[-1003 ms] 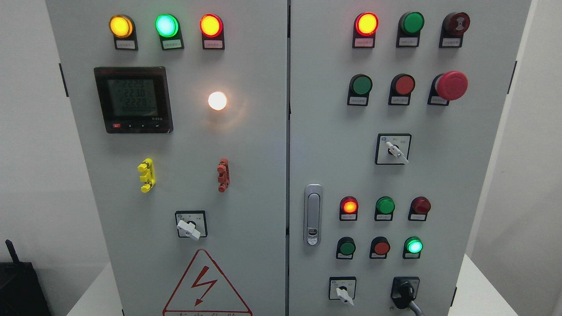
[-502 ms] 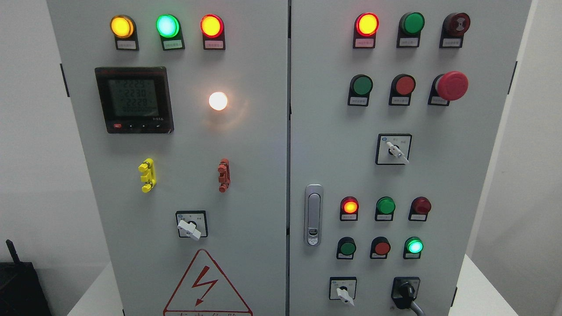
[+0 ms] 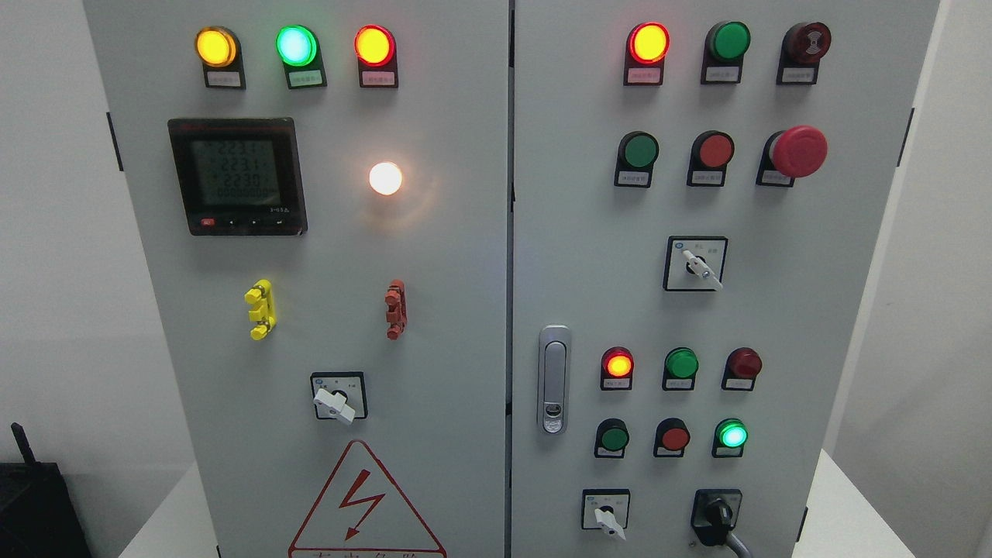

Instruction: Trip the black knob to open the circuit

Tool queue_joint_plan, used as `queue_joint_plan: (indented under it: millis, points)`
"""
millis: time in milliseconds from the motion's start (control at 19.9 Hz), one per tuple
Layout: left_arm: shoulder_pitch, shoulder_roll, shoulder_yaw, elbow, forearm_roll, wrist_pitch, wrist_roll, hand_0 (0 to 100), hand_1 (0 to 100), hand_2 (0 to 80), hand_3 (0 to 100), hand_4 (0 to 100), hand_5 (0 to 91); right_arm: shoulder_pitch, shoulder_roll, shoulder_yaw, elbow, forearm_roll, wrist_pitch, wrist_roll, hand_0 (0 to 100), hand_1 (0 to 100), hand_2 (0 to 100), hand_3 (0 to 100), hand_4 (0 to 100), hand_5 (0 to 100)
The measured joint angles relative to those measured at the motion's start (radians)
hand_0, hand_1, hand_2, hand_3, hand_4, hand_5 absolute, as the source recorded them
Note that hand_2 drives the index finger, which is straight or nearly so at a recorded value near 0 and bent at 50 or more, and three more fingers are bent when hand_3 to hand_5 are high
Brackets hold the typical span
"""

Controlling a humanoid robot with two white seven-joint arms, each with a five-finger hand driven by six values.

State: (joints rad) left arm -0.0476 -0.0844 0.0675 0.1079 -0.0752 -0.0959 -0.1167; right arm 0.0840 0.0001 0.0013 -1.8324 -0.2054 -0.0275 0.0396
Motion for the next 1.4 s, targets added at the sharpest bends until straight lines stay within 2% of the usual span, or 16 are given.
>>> queue_joint_plan:
  millis: [301, 552, 702, 752, 803, 853, 903, 953, 1003, 1103, 1154, 1354, 1404]
  points:
    - [0.0, 0.0, 0.0, 0.0, 0.0, 0.0, 0.0, 12, 39, 0.0, 0, 0, 0.0, 0.003, 0.0, -0.001, -0.004, 0.0, -0.002, 0.0, 0, 0, 1, 100, 94, 89]
    - [0.0, 0.0, 0.0, 0.0, 0.0, 0.0, 0.0, 12, 39, 0.0, 0, 0, 0.0, 0.015, 0.0, -0.001, -0.011, 0.0, -0.004, -0.002, 0, 0, 0, 100, 88, 77]
    - [0.0, 0.0, 0.0, 0.0, 0.0, 0.0, 0.0, 12, 39, 0.0, 0, 0, 0.0, 0.026, 0.0, -0.001, -0.019, 0.0, -0.005, -0.004, 0, 0, 0, 94, 82, 70]
    - [0.0, 0.0, 0.0, 0.0, 0.0, 0.0, 0.0, 12, 39, 0.0, 0, 0, 0.0, 0.031, 0.0, -0.001, -0.022, 0.0, -0.008, -0.004, 0, 0, 0, 91, 76, 63]
    - [0.0, 0.0, 0.0, 0.0, 0.0, 0.0, 0.0, 12, 39, 0.0, 0, 0, 0.0, 0.036, 0.0, -0.001, -0.025, 0.0, -0.013, -0.004, 0, 0, 0, 87, 68, 52]
    - [0.0, 0.0, 0.0, 0.0, 0.0, 0.0, 0.0, 12, 39, 0.0, 0, 0, 0.0, 0.043, 0.0, -0.001, -0.028, 0.001, -0.019, -0.001, 0, 0, 0, 84, 64, 48]
    - [0.0, 0.0, 0.0, 0.0, 0.0, 0.0, 0.0, 12, 39, 0.0, 0, 0, 0.0, 0.051, 0.0, -0.001, -0.032, 0.001, -0.025, 0.0, 0, 0, 0, 76, 55, 39]
    - [0.0, 0.0, 0.0, 0.0, 0.0, 0.0, 0.0, 12, 39, 0.0, 0, 0, 0.0, 0.06, 0.0, -0.001, -0.036, 0.001, -0.03, 0.001, 0, 0, 0, 66, 47, 35]
    - [0.0, 0.0, 0.0, 0.0, 0.0, 0.0, 0.0, 12, 39, 0.0, 0, 0, 0.0, 0.07, 0.0, -0.001, -0.041, 0.001, -0.034, 0.001, 0, 0, 0, 63, 44, 33]
    - [0.0, 0.0, 0.0, 0.0, 0.0, 0.0, 0.0, 12, 39, 0.0, 0, 0, 0.0, 0.09, 0.0, -0.001, -0.048, 0.001, -0.049, 0.001, 0, 0, 0, 50, 34, 25]
    - [0.0, 0.0, 0.0, 0.0, 0.0, 0.0, 0.0, 12, 39, 0.0, 0, 0, 0.0, 0.099, 0.0, -0.001, -0.051, 0.002, -0.058, 0.002, 0, 0, 0, 48, 32, 23]
    - [0.0, 0.0, 0.0, 0.0, 0.0, 0.0, 0.0, 12, 39, 0.0, 0, 0, 0.0, 0.146, 0.0, -0.001, -0.067, 0.002, -0.091, 0.005, 0, 0, 0, 23, 8, 0]
    - [0.0, 0.0, 0.0, 0.0, 0.0, 0.0, 0.0, 12, 39, 0.0, 0, 0, 0.0, 0.157, 0.0, -0.001, -0.072, 0.003, -0.094, 0.009, 0, 0, 0, 17, 3, 0]
